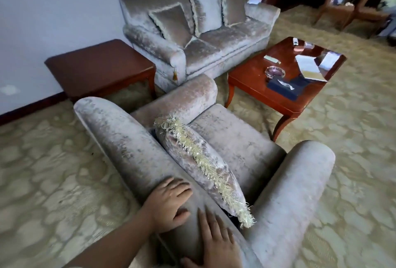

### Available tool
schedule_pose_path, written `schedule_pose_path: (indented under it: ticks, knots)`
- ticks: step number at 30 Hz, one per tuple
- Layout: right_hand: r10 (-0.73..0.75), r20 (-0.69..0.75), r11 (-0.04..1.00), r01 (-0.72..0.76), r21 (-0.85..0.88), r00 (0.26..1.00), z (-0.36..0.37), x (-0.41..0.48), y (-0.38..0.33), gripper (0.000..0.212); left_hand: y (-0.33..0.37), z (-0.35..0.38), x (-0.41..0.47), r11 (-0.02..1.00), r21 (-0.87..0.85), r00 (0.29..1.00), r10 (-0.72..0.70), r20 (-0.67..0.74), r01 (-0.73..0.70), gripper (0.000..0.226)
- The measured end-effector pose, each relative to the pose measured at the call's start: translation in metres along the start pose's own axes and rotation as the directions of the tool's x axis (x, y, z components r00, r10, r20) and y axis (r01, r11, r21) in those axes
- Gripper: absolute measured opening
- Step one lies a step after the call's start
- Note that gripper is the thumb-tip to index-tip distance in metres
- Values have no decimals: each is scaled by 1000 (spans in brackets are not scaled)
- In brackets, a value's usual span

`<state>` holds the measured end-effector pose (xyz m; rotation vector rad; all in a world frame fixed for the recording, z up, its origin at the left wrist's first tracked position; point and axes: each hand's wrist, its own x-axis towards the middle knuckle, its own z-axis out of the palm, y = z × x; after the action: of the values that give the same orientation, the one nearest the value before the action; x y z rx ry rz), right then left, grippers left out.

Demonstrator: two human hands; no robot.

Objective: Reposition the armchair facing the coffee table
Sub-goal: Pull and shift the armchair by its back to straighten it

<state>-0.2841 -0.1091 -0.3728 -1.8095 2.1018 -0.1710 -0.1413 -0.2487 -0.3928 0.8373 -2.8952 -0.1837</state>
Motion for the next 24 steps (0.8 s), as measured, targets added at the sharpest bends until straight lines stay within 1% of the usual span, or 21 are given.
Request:
schedule_pose_path:
  ticks: [1, 2, 3, 4, 5, 6, 7, 8, 9, 10, 12, 14, 16, 19, 21, 24]
  knots:
    - [-23, 24, 999, 24, -35, 999, -4, -2, 3, 126, 3, 0, 0, 998, 41, 998, -51, 40, 49, 55]
    - [-42, 70, 997, 46, -62, 997, -6, -3, 7, 127, 7, -2, 1, 987, 94, 988, -136, 71, 129, 59]
    - [-78, 151, 994, 88, -62, 985, -4, -5, 15, 130, 13, -2, 1, 957, 143, 961, -264, 86, 251, 63]
    - [-135, 199, 988, 147, -45, 971, -1, -9, 26, 128, 22, -2, 1, 894, 149, 891, -440, 110, 423, 68]
    - [-170, 312, 984, 179, -2, 935, -2, -17, 37, 121, 35, 0, 2, 780, 123, 771, -625, 120, 614, 72]
    - [-224, 356, 972, 236, 11, 907, -4, -25, 50, 113, 51, 2, 5, 620, 75, 607, -782, 140, 781, 76]
    - [-270, 359, 954, 298, -22, 893, -7, -34, 64, 107, 73, 4, 7, 441, -3, 436, -886, 160, 897, 82]
    - [-310, 351, 936, 349, -51, 883, -9, -42, 79, 102, 98, 9, 11, 276, -103, 290, -943, 163, 956, 89]
    - [-345, 339, 920, 387, -65, 875, -12, -49, 92, 96, 122, 14, 16, 145, -198, 178, -971, 157, 969, 96]
    - [-382, 320, 902, 425, -74, 867, -17, -56, 104, 90, 145, 17, 21, 50, -257, 91, -985, 148, 965, 102]
    - [-448, 281, 871, 485, -76, 849, -27, -67, 124, 77, 177, 23, 29, -78, -283, -37, -989, 146, 956, 112]
    - [-461, 246, 878, 479, -17, 853, -39, -69, 138, 65, 191, 20, 35, -172, -277, -125, -976, 179, 945, 119]
    - [-477, 217, 876, 480, 41, 852, -51, -63, 146, 56, 193, 17, 38, -219, -263, -171, -967, 191, 940, 123]
    - [-505, 199, 857, 515, 3, 840, -59, -36, 148, 53, 191, 21, 41, -222, -228, -196, -972, 131, 948, 123]
    - [-500, 197, 861, 509, 5, 843, -61, -7, 141, 59, 189, 26, 42, -212, -194, -201, -977, 77, 958, 122]
    - [-460, 243, 882, 471, 14, 854, -58, 37, 120, 64, 185, 34, 42, -222, -151, -217, -975, 49, 963, 120]
